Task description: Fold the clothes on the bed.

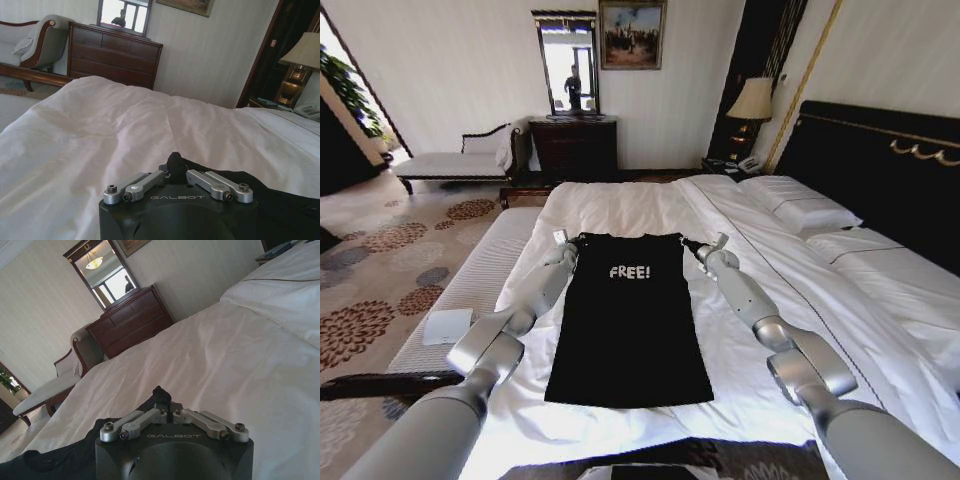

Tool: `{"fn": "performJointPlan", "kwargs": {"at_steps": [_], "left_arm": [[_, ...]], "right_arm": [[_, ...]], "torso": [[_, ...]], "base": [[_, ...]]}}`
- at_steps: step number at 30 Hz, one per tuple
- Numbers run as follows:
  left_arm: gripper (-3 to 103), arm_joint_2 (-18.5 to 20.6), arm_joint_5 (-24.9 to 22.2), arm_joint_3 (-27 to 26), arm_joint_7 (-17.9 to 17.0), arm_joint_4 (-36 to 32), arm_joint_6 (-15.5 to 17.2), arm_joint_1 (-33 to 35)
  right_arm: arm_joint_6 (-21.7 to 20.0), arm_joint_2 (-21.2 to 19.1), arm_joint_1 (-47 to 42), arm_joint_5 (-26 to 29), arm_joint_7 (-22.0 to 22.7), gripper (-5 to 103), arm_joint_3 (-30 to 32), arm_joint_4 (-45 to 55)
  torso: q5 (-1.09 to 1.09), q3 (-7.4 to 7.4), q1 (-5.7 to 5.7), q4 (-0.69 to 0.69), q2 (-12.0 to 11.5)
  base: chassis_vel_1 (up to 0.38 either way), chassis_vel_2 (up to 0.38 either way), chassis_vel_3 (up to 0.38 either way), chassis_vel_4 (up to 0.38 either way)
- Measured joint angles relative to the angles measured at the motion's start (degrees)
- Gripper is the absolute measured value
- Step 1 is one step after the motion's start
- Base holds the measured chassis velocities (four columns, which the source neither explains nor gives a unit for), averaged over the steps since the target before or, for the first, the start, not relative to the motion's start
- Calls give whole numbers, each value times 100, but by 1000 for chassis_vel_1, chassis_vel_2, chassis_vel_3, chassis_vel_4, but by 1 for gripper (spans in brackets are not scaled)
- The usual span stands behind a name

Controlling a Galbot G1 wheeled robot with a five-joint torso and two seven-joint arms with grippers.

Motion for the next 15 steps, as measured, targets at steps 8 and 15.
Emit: {"fn": "performJointPlan", "kwargs": {"at_steps": [8,15], "left_arm": [[1,-82,114,-84,72,21,-147,88],[1,-5,287,-146,-60,-434,-323,655]], "right_arm": [[232,99,54,-156,-173,0,-43,-181],[599,-6,-418,-708,-427,0,-56,198]], "torso": [[0,-1,0,0,0],[0,-1,-1,-2,1]], "base": [[0,0,0,0],[0,0,0,0]]}}
